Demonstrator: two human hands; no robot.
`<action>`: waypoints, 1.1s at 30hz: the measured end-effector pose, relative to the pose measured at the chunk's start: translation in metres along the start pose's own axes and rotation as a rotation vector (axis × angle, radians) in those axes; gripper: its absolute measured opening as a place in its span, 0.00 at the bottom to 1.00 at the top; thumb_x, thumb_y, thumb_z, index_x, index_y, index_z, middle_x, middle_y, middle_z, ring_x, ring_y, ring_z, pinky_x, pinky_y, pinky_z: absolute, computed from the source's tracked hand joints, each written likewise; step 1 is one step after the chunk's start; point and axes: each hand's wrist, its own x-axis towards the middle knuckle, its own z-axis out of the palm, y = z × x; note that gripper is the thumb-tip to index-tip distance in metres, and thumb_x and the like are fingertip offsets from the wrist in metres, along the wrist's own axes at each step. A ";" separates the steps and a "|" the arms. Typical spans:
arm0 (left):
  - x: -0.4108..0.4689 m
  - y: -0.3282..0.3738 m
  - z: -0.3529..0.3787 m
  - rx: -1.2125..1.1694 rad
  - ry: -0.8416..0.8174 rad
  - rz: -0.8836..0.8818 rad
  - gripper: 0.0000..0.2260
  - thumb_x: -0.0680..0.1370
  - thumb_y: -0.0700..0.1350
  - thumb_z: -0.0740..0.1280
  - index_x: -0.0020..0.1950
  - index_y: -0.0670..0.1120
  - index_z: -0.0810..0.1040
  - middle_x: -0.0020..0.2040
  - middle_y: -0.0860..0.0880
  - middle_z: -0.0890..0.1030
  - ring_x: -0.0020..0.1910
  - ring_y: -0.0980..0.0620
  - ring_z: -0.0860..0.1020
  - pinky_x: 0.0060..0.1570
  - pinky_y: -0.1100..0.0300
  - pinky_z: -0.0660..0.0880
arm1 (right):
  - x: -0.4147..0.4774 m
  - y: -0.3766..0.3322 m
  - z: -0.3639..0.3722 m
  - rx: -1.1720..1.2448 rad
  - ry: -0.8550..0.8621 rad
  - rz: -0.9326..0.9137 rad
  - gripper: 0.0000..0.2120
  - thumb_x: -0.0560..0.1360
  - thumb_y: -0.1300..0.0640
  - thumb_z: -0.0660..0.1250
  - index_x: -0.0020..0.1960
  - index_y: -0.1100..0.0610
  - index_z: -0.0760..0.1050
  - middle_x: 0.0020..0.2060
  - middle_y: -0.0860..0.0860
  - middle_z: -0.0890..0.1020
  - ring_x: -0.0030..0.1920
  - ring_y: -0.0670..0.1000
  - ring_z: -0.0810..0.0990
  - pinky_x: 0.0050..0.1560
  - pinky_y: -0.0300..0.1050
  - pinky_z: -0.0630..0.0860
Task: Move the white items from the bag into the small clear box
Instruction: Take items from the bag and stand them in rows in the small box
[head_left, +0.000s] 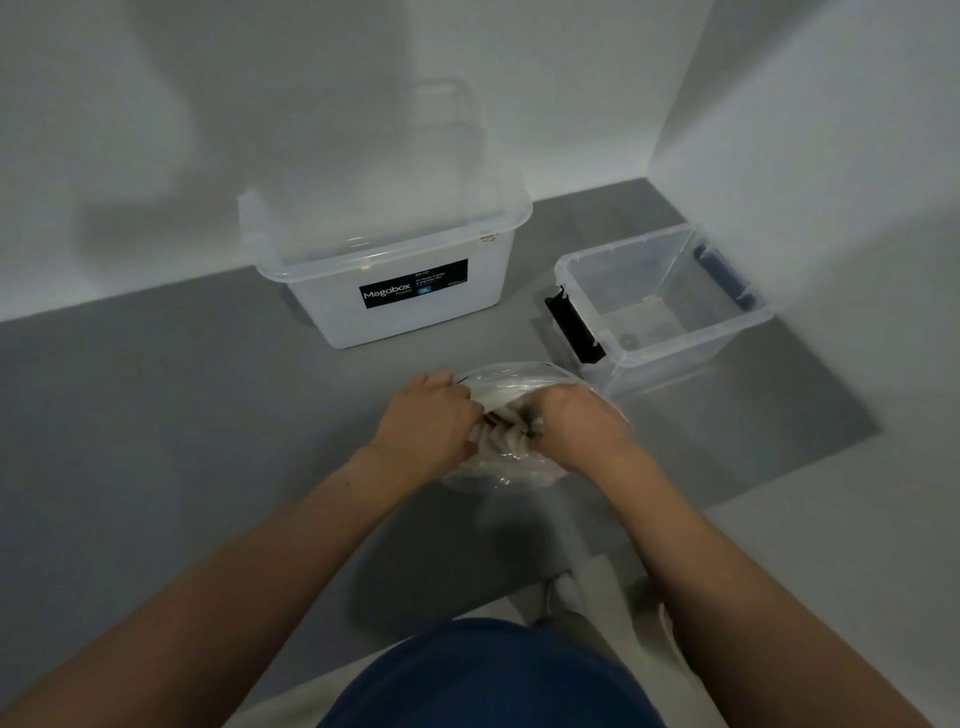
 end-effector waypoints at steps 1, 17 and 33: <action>0.000 -0.004 0.002 -0.017 0.002 0.014 0.15 0.77 0.57 0.68 0.59 0.51 0.81 0.55 0.51 0.80 0.59 0.47 0.71 0.56 0.54 0.68 | -0.001 -0.002 -0.001 0.002 0.002 0.009 0.02 0.71 0.56 0.71 0.44 0.52 0.82 0.38 0.49 0.83 0.40 0.54 0.83 0.41 0.48 0.82; -0.007 -0.015 0.000 -0.317 0.019 -0.058 0.34 0.71 0.58 0.75 0.74 0.49 0.71 0.64 0.48 0.74 0.65 0.46 0.70 0.58 0.51 0.72 | -0.015 -0.047 -0.017 -0.043 0.105 0.034 0.08 0.79 0.60 0.63 0.48 0.56 0.81 0.41 0.53 0.84 0.38 0.53 0.79 0.37 0.45 0.72; -0.018 -0.012 -0.040 -1.700 0.163 -0.131 0.17 0.76 0.40 0.76 0.64 0.45 0.81 0.58 0.44 0.85 0.54 0.45 0.85 0.56 0.49 0.81 | -0.055 -0.061 -0.055 1.635 0.439 0.142 0.05 0.78 0.63 0.72 0.54 0.60 0.81 0.46 0.58 0.87 0.48 0.56 0.87 0.48 0.46 0.82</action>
